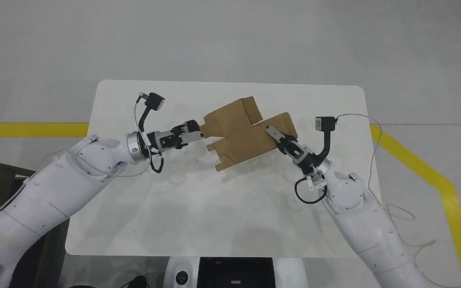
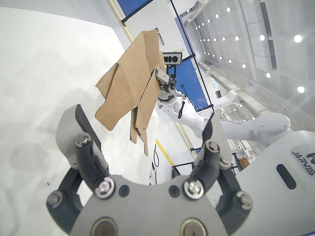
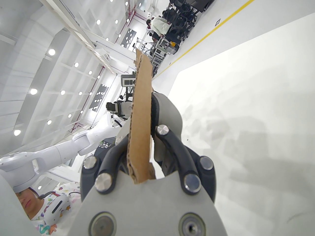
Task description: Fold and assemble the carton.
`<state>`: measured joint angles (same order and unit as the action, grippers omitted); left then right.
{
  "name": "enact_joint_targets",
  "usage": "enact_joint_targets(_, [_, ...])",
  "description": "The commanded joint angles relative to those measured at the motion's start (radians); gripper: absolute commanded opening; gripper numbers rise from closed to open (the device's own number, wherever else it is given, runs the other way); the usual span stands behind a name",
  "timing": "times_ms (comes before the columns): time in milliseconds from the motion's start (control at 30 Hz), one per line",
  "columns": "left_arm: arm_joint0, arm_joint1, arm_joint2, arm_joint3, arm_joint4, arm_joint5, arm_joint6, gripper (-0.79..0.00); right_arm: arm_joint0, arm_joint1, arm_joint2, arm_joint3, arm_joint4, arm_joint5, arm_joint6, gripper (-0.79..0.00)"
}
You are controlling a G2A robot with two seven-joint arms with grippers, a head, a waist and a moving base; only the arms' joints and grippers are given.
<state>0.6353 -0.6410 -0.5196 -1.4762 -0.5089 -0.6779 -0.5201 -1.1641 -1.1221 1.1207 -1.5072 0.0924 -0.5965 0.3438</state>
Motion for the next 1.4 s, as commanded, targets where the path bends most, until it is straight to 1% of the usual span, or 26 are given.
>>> enact_joint_targets(0, [0.01,-0.003,-0.01,0.0,0.011,0.008,0.0,0.0,0.001,-0.002,-0.002,-0.004,0.003,-0.001,0.002,-0.785])
enact_joint_targets(133, [0.027,-0.013,-0.027,-0.012,0.013,0.021,0.0,0.0,0.002,-0.007,-0.008,-0.007,0.006,-0.001,0.003,-0.785])
enact_joint_targets(333, [0.045,-0.025,-0.06,-0.023,-0.027,0.034,-0.021,0.0,0.001,-0.013,-0.008,0.006,-0.01,0.001,-0.003,-0.785])
enact_joint_targets(733, [0.09,-0.029,-0.149,-0.041,-0.132,0.066,-0.128,0.0,-0.007,-0.019,0.007,0.01,-0.064,0.009,-0.012,-0.785])
enact_joint_targets(900, [0.105,-0.036,-0.179,-0.056,-0.159,0.08,-0.148,0.0,-0.008,-0.023,0.003,0.01,-0.068,0.008,-0.015,-0.785])
enact_joint_targets(1133, [0.119,-0.057,-0.196,-0.065,-0.148,0.096,-0.147,0.0,-0.008,-0.028,0.009,0.003,-0.07,0.009,-0.014,-0.785])
enact_joint_targets(1367, [0.131,-0.083,-0.202,-0.053,-0.129,0.115,-0.142,0.0,-0.012,-0.031,0.014,-0.008,-0.072,0.01,-0.01,-0.785])
